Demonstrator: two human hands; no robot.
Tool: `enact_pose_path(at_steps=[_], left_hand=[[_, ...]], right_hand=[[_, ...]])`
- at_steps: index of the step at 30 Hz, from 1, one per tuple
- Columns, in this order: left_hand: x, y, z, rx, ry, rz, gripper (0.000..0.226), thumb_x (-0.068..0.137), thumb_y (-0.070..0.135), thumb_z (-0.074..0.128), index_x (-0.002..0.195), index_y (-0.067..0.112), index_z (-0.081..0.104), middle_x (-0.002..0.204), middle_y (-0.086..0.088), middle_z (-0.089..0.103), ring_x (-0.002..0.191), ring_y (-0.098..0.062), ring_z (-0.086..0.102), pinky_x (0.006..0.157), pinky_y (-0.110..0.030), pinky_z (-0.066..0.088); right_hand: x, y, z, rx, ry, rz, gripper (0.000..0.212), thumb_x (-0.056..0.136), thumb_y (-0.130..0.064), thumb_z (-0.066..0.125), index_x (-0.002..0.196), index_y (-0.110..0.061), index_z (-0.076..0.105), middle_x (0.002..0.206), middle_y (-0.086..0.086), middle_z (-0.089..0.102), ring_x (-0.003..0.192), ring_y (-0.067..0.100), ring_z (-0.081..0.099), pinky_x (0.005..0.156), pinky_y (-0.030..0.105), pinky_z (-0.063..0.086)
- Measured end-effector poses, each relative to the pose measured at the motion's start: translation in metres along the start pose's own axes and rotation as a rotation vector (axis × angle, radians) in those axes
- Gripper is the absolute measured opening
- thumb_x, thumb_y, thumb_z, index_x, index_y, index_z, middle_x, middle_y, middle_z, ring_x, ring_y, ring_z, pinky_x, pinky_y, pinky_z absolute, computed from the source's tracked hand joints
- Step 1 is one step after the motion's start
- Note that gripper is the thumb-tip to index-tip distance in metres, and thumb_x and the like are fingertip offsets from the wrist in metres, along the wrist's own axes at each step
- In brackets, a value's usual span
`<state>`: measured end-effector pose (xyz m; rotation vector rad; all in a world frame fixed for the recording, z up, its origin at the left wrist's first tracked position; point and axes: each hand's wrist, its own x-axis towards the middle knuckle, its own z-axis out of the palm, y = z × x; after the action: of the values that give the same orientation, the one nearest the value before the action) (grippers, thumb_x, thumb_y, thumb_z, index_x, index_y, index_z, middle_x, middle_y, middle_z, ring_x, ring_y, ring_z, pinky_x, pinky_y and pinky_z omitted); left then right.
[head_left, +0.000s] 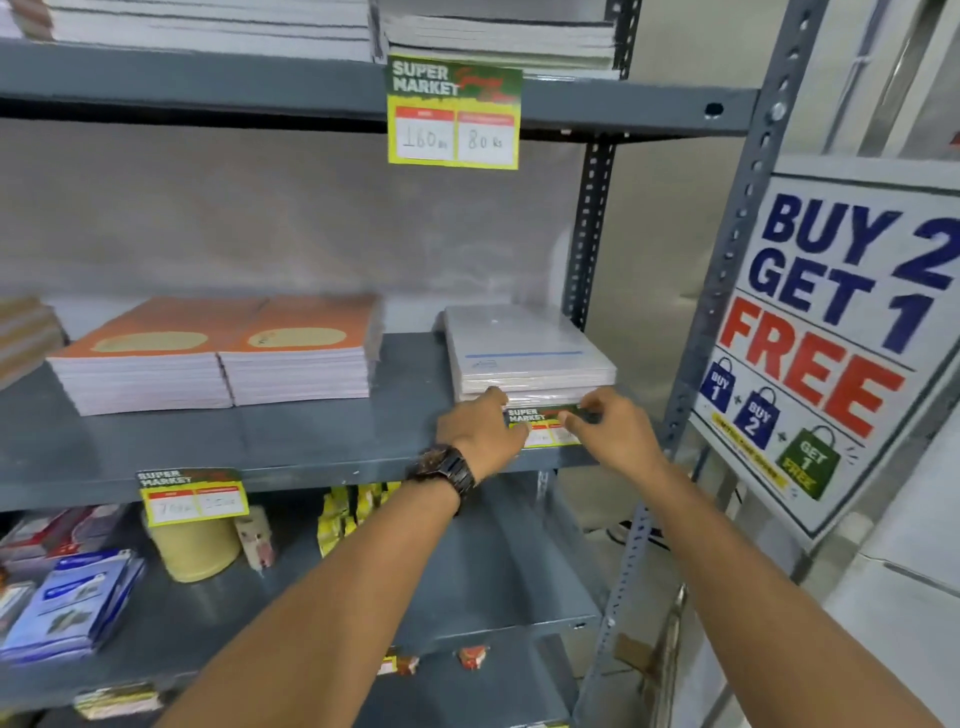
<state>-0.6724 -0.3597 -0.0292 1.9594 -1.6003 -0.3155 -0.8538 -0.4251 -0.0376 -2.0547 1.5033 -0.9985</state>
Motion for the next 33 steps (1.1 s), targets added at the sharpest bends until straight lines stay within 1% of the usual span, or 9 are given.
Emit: enact_pose_path(at_steps=[3,6,10,13,15,17,19,24,33], left_hand=[[0.014,0.009,0.01,-0.076,0.034,-0.107,0.045,0.071,0.043,0.062,0.112,0.028,0.053,0.107,-0.002,0.071,0.1,-0.028,0.066,0.087,-0.039,0.054],[0.026,0.009,0.014,-0.325,0.095,-0.218,0.029,0.067,0.028,0.071,0.09,0.032,0.053,0.097,-0.001,0.072,0.089,-0.024,0.069,0.084,-0.035,0.056],[0.021,0.017,0.009,-0.594,0.113,-0.154,0.027,0.076,0.009,0.076,0.078,0.029,0.059,0.085,0.001,0.067,0.086,-0.022,0.067,0.078,-0.031,0.056],[0.005,0.018,0.003,-0.542,0.13,-0.021,0.019,0.079,0.011,0.075,0.078,0.028,0.068,0.079,0.01,0.065,0.078,-0.012,0.063,0.074,-0.024,0.053],[-0.011,0.015,0.003,-0.49,0.171,0.04,0.011,0.079,0.013,0.075,0.081,0.023,0.072,0.077,0.013,0.067,0.07,0.0,0.061,0.067,-0.008,0.047],[-0.028,0.01,0.007,-0.482,0.18,0.074,0.008,0.078,0.015,0.077,0.084,0.019,0.072,0.077,0.009,0.069,0.062,0.008,0.06,0.06,-0.004,0.044],[-0.039,0.004,0.015,-0.45,0.163,0.085,0.012,0.076,0.021,0.08,0.084,0.02,0.071,0.075,0.008,0.068,0.06,0.005,0.06,0.057,-0.007,0.045],[-0.041,-0.001,0.031,-0.282,0.18,0.071,0.011,0.075,0.029,0.078,0.079,0.025,0.068,0.072,0.009,0.07,0.066,-0.01,0.063,0.065,-0.029,0.055],[-0.04,0.005,0.042,-0.137,0.219,0.127,0.005,0.082,0.028,0.071,0.085,0.024,0.068,0.081,0.007,0.071,0.067,-0.008,0.056,0.064,-0.027,0.049]], right_hand=[[0.008,0.003,0.005,0.072,-0.008,-0.006,0.03,0.075,-0.031,0.078,0.097,-0.014,0.067,0.099,0.007,0.072,0.095,0.022,0.067,0.085,0.033,0.051],[0.013,0.004,0.007,0.221,-0.026,0.052,0.031,0.069,-0.021,0.083,0.094,-0.016,0.066,0.087,0.001,0.069,0.087,0.019,0.067,0.083,0.035,0.053],[0.018,0.002,-0.004,0.464,-0.087,0.118,0.031,0.067,-0.011,0.086,0.092,-0.016,0.068,0.082,0.002,0.064,0.078,0.02,0.062,0.082,0.038,0.054],[0.006,-0.001,-0.016,0.559,-0.191,0.053,0.018,0.07,-0.01,0.084,0.082,-0.017,0.073,0.092,0.015,0.074,0.079,0.022,0.068,0.083,0.044,0.056],[-0.007,0.001,-0.017,0.541,-0.228,-0.021,0.014,0.073,-0.008,0.082,0.077,-0.017,0.073,0.087,0.013,0.075,0.075,0.021,0.069,0.079,0.048,0.056],[-0.019,0.004,-0.014,0.493,-0.217,-0.096,0.014,0.074,-0.008,0.08,0.076,-0.021,0.073,0.08,0.006,0.076,0.074,0.025,0.07,0.077,0.049,0.056],[-0.029,0.009,-0.009,0.401,-0.186,-0.139,0.014,0.075,-0.012,0.079,0.076,-0.024,0.073,0.077,0.001,0.075,0.074,0.027,0.069,0.073,0.045,0.056],[-0.045,0.013,0.005,0.258,-0.067,-0.146,0.009,0.078,-0.014,0.078,0.079,-0.022,0.074,0.075,-0.007,0.073,0.067,0.008,0.063,0.065,0.029,0.052],[-0.046,0.02,0.013,0.127,0.024,-0.171,0.008,0.078,-0.014,0.077,0.084,-0.019,0.075,0.079,-0.006,0.074,0.072,0.005,0.065,0.065,0.009,0.045]])
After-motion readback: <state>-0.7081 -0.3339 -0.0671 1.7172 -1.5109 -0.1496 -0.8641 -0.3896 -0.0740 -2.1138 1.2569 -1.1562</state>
